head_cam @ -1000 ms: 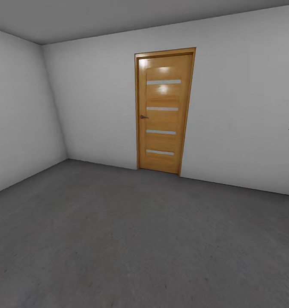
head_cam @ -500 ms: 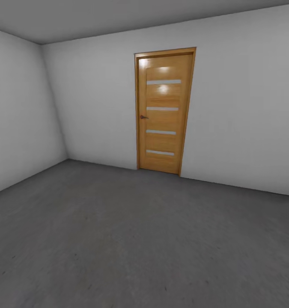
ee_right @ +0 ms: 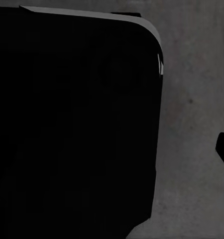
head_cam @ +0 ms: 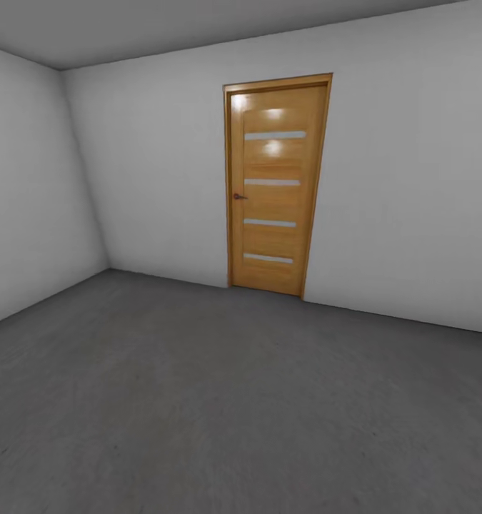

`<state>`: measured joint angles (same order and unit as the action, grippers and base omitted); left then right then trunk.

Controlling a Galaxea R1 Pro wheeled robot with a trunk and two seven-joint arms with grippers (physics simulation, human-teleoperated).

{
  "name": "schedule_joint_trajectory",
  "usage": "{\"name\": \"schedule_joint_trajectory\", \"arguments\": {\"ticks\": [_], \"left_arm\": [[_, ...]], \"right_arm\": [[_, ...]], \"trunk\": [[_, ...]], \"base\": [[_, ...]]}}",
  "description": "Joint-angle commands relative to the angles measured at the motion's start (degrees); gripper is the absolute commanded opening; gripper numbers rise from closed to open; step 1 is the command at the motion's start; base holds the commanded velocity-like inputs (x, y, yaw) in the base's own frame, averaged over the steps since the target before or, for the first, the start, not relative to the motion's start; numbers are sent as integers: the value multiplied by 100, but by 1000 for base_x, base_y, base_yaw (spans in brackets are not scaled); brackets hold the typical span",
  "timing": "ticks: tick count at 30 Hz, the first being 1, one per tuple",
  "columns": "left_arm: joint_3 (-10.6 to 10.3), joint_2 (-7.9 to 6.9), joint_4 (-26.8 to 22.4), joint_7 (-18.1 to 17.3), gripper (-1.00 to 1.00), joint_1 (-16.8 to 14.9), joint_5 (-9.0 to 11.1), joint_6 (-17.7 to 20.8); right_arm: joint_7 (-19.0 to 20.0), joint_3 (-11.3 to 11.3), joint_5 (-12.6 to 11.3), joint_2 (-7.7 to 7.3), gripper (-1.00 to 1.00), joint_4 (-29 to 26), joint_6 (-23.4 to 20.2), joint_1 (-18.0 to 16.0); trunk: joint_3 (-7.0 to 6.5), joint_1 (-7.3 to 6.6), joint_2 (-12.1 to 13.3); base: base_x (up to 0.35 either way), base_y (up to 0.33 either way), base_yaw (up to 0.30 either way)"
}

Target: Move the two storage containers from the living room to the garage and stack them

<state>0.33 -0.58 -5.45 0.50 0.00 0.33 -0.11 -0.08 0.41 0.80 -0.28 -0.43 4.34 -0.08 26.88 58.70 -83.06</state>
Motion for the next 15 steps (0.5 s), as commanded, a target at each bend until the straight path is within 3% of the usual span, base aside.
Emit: {"name": "schedule_joint_trajectory", "arguments": {"ticks": [1,7,15], "left_arm": [[2,2,-104,8,100,0,9,3],[2,-1,-325,7,100,0,25,44],[13,0,-259,-11,100,0,36,54]], "right_arm": [[-1,3,8,-3,100,0,14,-1],[-1,3,8,-4,100,0,14,-1],[-1,3,8,-7,100,0,14,-1]], "trunk": [[5,3,-2],[5,3,-2],[5,3,-2]], "base": [[322,0,0],[322,0,0],[322,0,0]]}}
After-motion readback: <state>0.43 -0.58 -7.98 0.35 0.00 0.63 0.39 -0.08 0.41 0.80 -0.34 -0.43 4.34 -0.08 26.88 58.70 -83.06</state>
